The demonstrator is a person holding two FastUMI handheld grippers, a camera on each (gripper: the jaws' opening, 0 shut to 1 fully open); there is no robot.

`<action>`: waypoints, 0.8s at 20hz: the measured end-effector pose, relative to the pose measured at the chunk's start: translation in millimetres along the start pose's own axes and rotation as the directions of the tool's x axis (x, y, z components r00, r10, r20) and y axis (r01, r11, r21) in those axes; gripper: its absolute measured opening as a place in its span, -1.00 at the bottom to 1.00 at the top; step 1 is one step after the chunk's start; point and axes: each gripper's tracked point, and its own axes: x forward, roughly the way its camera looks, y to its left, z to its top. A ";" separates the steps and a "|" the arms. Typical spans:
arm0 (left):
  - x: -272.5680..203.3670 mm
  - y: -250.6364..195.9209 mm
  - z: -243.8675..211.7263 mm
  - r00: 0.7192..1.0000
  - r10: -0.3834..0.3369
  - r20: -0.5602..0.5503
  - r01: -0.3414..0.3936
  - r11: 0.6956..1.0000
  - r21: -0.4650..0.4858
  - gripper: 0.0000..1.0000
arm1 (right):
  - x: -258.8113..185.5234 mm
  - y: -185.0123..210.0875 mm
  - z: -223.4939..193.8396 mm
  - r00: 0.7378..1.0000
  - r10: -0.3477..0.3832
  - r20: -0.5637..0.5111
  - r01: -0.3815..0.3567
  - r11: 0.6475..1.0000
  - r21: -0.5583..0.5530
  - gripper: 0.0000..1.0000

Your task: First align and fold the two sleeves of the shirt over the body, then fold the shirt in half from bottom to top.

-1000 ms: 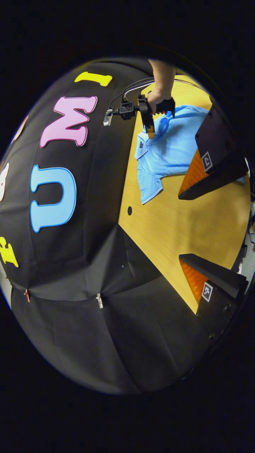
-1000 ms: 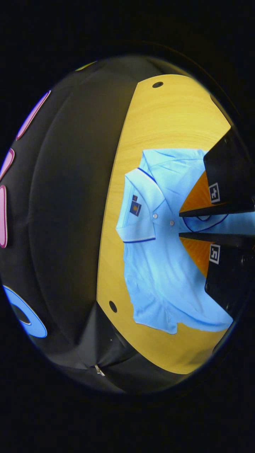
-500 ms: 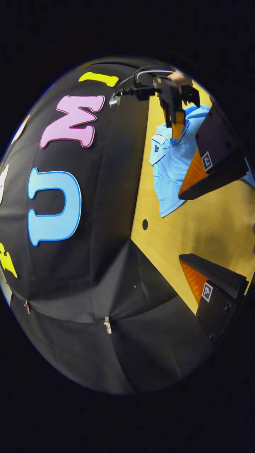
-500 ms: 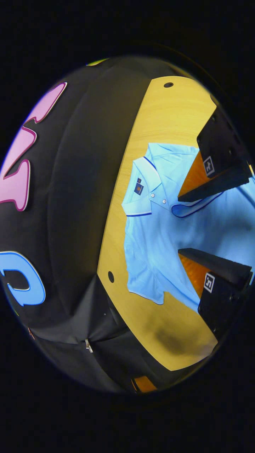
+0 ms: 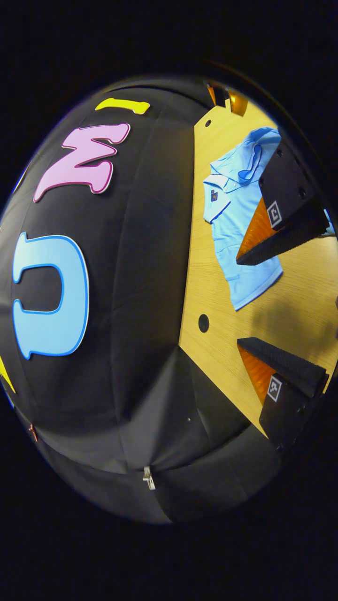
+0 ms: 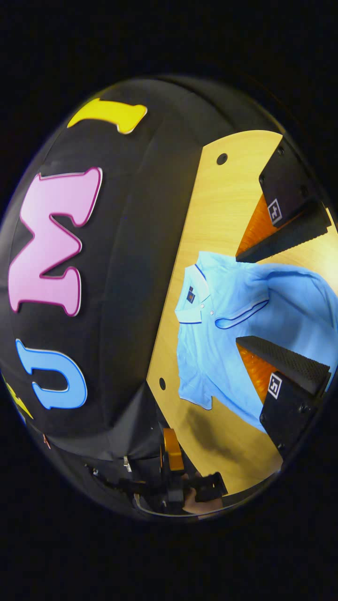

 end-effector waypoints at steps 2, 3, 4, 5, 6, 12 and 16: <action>29.6 -3.2 -6.5 0.999 -0.022 -0.035 0.021 1.000 -0.005 0.96 | -15.1 -28.6 -25.0 0.998 -0.060 -0.033 0.062 0.997 0.050 0.95; 44.7 -0.9 -10.8 0.998 -0.020 -0.055 0.020 1.000 -0.003 0.96 | -23.2 -44.2 -38.3 0.994 -0.094 -0.054 0.097 0.994 0.056 0.94; 58.8 0.4 -17.5 0.997 -0.021 -0.076 0.020 1.000 -0.010 0.96 | -30.7 -56.8 -51.0 0.990 -0.124 -0.073 0.129 0.990 0.061 0.95; 70.9 0.4 -23.9 0.995 -0.030 -0.098 0.028 0.999 -0.019 0.96 | -39.8 -67.5 -58.4 0.985 -0.152 -0.086 0.158 0.985 0.074 0.95; 82.6 0.9 -31.1 0.991 -0.040 -0.129 0.035 0.999 -0.038 0.96 | -47.1 -76.8 -65.9 0.981 -0.169 -0.098 0.178 0.980 0.092 0.95; 133.3 9.8 -73.5 0.967 -0.004 -0.255 0.013 0.999 0.033 0.94 | -106.1 -121.4 -97.4 0.950 -0.261 -0.170 0.288 0.944 0.160 0.95; 151.7 -2.9 -75.1 0.966 -0.011 -0.257 0.039 0.994 0.105 0.94 | -134.6 -144.5 -109.5 0.933 -0.309 -0.183 0.338 0.927 0.161 0.94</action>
